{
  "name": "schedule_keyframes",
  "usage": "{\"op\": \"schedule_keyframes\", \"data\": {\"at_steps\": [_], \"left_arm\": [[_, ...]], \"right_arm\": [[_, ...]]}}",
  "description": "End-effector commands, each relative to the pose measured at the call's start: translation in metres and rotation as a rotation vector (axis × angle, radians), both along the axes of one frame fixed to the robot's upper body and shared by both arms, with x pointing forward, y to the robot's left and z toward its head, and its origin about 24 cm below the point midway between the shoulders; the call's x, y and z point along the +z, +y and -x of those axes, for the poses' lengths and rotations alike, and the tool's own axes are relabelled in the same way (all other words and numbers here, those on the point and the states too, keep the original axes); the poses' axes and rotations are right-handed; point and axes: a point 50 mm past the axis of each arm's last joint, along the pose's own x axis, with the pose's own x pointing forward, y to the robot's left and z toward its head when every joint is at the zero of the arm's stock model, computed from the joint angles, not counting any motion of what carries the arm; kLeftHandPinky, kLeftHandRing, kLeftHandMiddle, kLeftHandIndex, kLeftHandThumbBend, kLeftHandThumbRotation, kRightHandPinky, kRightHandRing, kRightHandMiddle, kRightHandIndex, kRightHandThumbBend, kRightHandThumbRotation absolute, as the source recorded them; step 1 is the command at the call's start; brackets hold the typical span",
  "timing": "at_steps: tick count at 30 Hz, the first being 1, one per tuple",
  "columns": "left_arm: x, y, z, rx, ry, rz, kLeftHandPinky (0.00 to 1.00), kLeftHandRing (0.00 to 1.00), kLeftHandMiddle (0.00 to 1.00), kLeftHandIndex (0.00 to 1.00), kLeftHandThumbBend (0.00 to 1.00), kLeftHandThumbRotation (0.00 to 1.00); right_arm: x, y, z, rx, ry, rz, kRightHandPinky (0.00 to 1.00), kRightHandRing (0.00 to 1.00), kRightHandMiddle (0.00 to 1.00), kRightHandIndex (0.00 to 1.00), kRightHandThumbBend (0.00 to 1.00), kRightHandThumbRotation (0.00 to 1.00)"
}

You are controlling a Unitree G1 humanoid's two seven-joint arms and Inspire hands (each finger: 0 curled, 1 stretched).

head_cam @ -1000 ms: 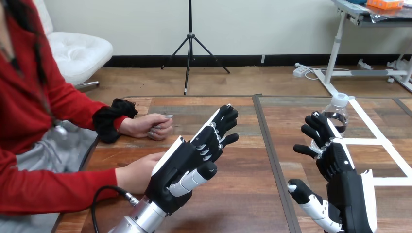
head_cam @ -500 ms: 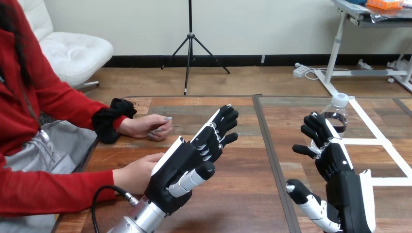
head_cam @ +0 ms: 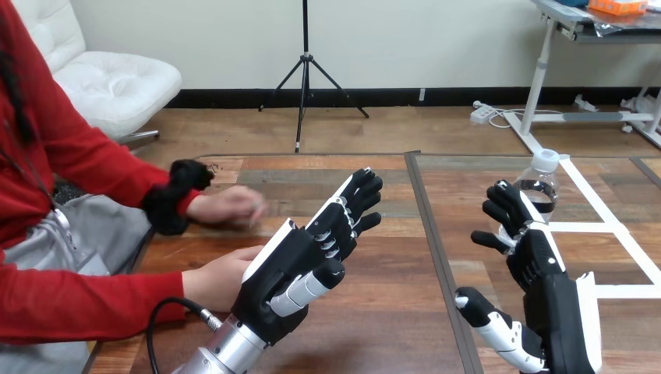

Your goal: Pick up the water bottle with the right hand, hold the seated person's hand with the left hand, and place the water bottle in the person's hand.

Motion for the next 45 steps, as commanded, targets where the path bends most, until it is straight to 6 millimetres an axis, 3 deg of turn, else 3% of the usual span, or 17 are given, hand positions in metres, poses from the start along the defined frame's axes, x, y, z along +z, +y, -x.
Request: {"op": "schedule_keyframes", "data": {"at_steps": [1, 16, 45], "left_arm": [[0.016, 0.000, -0.012, 0.013, -0.078, 0.012, 0.97, 1.00, 1.00, 1.00, 1.00, 0.77], [0.016, 0.001, -0.012, 0.008, -0.076, 0.014, 0.97, 1.00, 1.00, 1.00, 1.00, 0.77], [0.017, -0.001, -0.013, -0.003, -0.075, 0.016, 0.97, 1.00, 1.00, 1.00, 1.00, 0.76]], "right_arm": [[0.015, -0.002, -0.006, -0.065, -0.089, -0.010, 0.76, 0.87, 0.89, 0.89, 1.00, 0.66], [0.012, -0.012, 0.000, -0.212, -0.105, -0.010, 0.84, 0.91, 0.91, 0.88, 1.00, 0.60], [0.010, -0.038, -0.008, -0.387, -0.105, 0.025, 0.83, 0.92, 0.94, 0.91, 1.00, 0.56]]}}
